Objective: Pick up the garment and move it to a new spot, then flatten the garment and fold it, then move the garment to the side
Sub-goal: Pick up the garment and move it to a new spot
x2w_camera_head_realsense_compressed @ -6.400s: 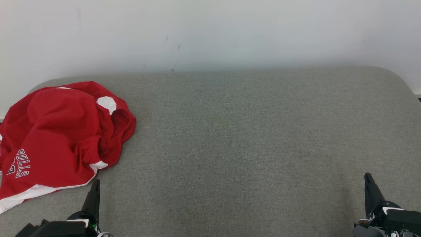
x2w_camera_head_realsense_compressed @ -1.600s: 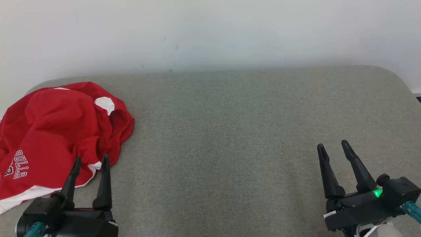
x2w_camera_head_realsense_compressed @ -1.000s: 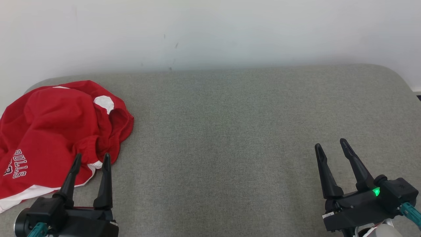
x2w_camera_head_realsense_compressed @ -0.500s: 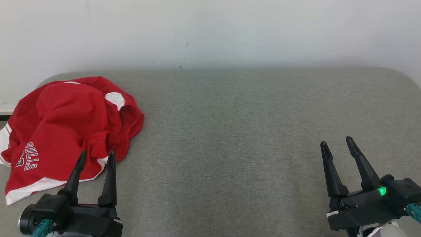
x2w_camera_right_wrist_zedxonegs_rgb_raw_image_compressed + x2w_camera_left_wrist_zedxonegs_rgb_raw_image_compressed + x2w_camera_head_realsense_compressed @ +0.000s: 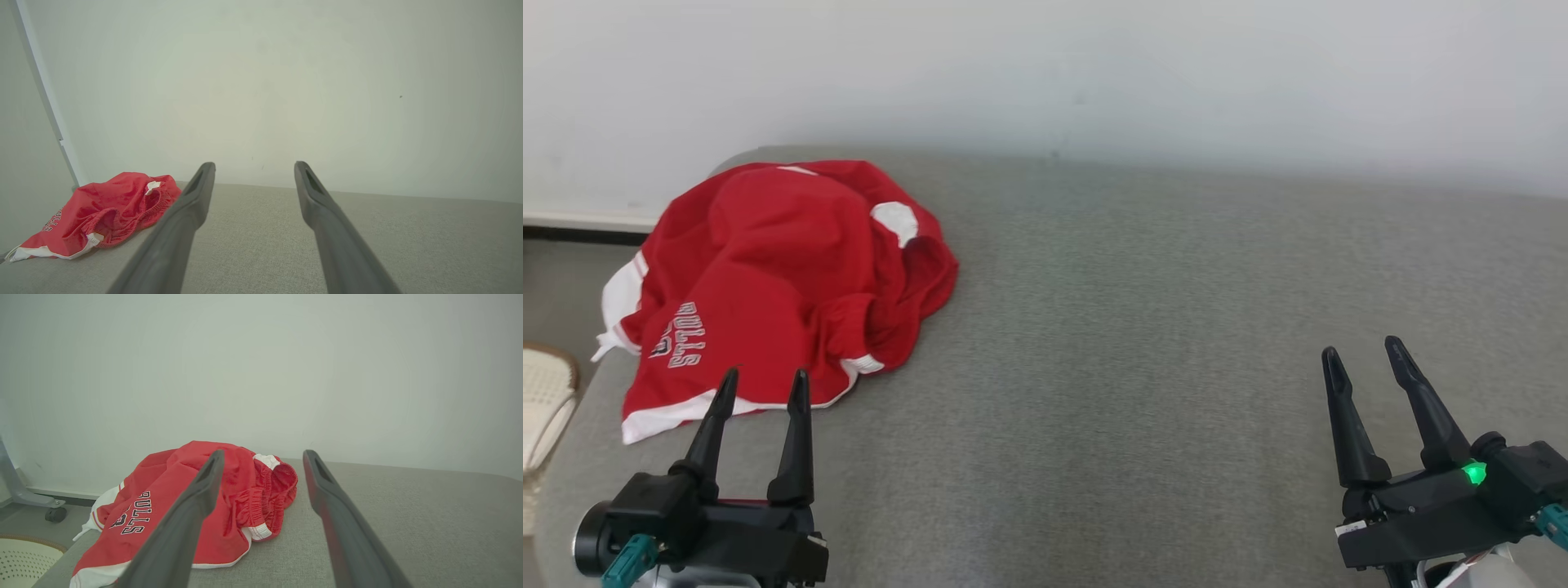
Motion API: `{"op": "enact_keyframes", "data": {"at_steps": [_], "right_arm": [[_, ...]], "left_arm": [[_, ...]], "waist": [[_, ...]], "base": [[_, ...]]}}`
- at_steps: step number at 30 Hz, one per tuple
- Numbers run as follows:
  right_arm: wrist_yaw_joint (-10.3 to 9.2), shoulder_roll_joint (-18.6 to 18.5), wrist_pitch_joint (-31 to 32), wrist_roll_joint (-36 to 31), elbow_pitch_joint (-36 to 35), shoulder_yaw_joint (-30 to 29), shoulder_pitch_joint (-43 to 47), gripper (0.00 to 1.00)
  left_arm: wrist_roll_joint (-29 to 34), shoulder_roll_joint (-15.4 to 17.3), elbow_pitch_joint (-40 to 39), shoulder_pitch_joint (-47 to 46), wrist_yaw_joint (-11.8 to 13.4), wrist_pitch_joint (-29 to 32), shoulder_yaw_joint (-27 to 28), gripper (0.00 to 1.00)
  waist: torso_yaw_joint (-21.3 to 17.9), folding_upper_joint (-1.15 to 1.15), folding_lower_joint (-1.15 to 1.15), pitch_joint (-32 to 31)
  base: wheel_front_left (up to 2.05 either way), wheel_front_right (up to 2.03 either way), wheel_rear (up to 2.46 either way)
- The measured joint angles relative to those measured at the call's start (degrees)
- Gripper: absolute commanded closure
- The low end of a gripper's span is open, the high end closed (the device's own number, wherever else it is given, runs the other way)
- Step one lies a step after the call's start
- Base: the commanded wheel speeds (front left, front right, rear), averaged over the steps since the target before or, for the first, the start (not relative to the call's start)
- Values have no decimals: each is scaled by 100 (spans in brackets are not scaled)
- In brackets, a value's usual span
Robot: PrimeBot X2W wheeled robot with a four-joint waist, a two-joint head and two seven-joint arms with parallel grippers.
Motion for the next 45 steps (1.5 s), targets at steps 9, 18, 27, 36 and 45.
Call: {"op": "enact_keyframes", "data": {"at_steps": [9, 18, 27, 36, 45], "right_arm": [[69, 59, 0, -7, 22, -31, -9, 0], [126, 148, 0, -12, 112, 1, -21, 0], [193, 187, 0, -58, 192, 57, -71, 0], [252, 234, 0, -69, 253, 192, -181, 0], [296, 241, 0, -259, 170, 324, -251, 0]], "left_arm": [[51, -27, 91, -9, -8, 0, 23, 0], [57, -30, 132, -9, -52, 0, 88, 0], [57, -31, 158, -7, -59, 0, 192, 0], [59, -1, 145, 13, -103, 0, 360, 0], [-387, 267, 400, -505, -367, 88, 563, 0]], "waist": [[635, 0, 0, 27], [1155, 0, 0, 18], [1444, 0, 0, 1], [1454, 0, 0, 3], [1318, 0, 0, 268]], "base": [[0, 0, 0], [0, 0, 0], [0, 0, 0], [0, 0, 0], [0, 0, 0]]}}
